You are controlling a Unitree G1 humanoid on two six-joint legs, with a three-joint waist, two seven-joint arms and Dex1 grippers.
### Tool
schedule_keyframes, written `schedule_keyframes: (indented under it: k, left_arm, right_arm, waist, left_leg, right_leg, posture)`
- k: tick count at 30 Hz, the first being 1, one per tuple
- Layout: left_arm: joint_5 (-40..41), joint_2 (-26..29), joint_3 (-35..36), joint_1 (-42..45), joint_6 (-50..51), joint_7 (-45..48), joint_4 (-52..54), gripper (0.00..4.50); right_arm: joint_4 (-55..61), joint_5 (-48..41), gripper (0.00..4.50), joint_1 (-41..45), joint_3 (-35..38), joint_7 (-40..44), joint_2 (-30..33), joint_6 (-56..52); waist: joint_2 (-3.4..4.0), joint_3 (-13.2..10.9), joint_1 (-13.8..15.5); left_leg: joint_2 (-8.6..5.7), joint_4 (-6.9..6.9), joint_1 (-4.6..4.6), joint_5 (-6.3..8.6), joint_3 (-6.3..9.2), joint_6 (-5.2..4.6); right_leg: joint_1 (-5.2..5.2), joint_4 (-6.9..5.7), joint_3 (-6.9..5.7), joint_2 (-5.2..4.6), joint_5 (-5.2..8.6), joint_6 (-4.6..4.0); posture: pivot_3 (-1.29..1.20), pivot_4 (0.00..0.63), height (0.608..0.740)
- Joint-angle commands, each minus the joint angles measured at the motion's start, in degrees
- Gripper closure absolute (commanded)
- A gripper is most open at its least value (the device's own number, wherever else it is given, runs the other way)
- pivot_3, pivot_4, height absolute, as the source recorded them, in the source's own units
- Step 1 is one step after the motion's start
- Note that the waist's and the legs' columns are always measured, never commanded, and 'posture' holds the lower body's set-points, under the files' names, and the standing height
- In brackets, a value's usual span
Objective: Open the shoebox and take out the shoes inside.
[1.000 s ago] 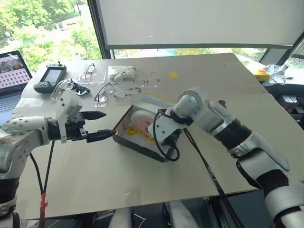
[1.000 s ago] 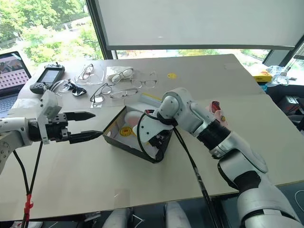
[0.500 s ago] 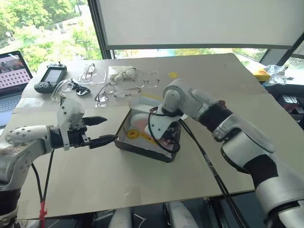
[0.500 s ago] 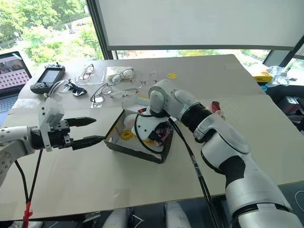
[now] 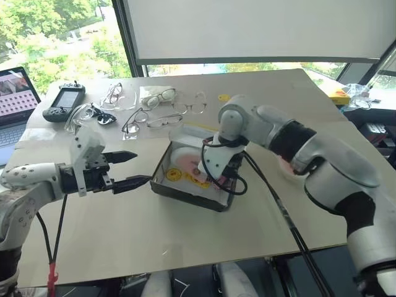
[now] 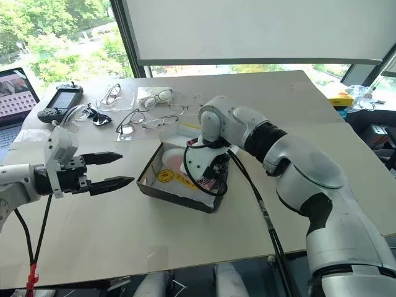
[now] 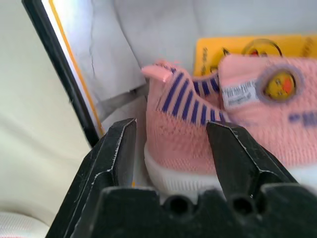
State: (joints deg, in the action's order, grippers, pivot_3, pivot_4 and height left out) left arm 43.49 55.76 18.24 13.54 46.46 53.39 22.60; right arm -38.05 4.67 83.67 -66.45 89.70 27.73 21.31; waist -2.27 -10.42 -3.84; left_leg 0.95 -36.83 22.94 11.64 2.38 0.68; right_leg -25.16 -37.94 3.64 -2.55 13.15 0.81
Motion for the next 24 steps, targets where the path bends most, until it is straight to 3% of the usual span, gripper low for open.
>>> schedule_keyframes:
  k: [1, 5, 8, 14, 20, 24]
  left_arm:
    - [1.9, 0.97, 2.38, 1.22, 0.43, 0.1, 1.16, 0.0]
    - [2.52, 1.08, 2.54, 1.19, 0.6, -0.19, 1.36, 0.0]
    - [2.4, 1.1, 2.33, 1.16, 0.42, -0.25, 1.12, 0.0]
    - [1.68, 0.89, 1.19, 1.8, -0.25, -0.04, 0.39, 0.0]
    - [0.96, 0.69, -0.33, 3.15, -0.9, 0.5, -0.57, 0.0]
    - [0.6, 0.6, -1.33, 4.0, -1.26, 0.68, -1.13, 0.0]
  right_arm:
    - [0.97, 2.69, 1.67, -3.41, 2.52, 2.49, -2.39, -1.47]
    - [-0.88, 7.58, 1.67, -5.41, 5.81, -0.04, -5.69, -2.03]
    - [-1.66, 9.86, 2.38, -5.98, 8.59, -0.83, -7.13, -2.61]
    - [-1.16, 11.9, 4.45, -6.32, 12.89, 0.92, -7.54, -2.4]
    - [0.92, 10.11, 4.45, -5.8, 17.94, 2.73, -7.65, -3.74]
    - [9.44, 0.88, 4.45, -2.82, 23.57, 2.8, -5.82, -14.62]
  waist:
    - [0.0, 0.0, 0.01]
    - [0.0, 0.0, -0.15]
    - [0.0, 0.0, -0.07]
    - [0.0, 0.0, -0.2]
    - [0.0, 0.0, -0.2]
    - [0.01, -0.01, -0.19]
  left_leg:
    - [0.0, 0.0, 0.0, 0.0, 0.0, 0.0]
    - [0.02, -0.01, -0.01, 0.0, 0.0, 0.0]
    - [0.0, -0.01, -0.05, 0.0, 0.01, 0.0]
    - [0.01, -0.01, -0.06, 0.0, 0.01, 0.0]
    - [-0.01, -0.01, -0.04, 0.0, 0.0, 0.0]
    - [0.01, 0.0, 0.05, 0.0, 0.02, 0.0]
  right_leg:
    - [0.0, 0.01, 0.0, 0.0, 0.0, 0.0]
    - [-0.01, -0.04, 0.01, 0.03, 0.0, 0.0]
    - [0.02, -0.04, 0.0, 0.02, 0.0, 0.0]
    - [0.02, -0.04, 0.0, 0.04, 0.0, -0.01]
    - [0.02, -0.04, 0.01, 0.03, 0.0, -0.01]
    - [-0.07, -0.05, 0.01, 0.04, -0.01, -0.01]
  posture:
    - [0.0, 0.15, 0.74]
    - [0.0, 0.15, 0.74]
    - [0.0, 0.15, 0.74]
    - [0.0, 0.15, 0.74]
    - [0.0, 0.15, 0.74]
    - [0.0, 0.15, 0.74]
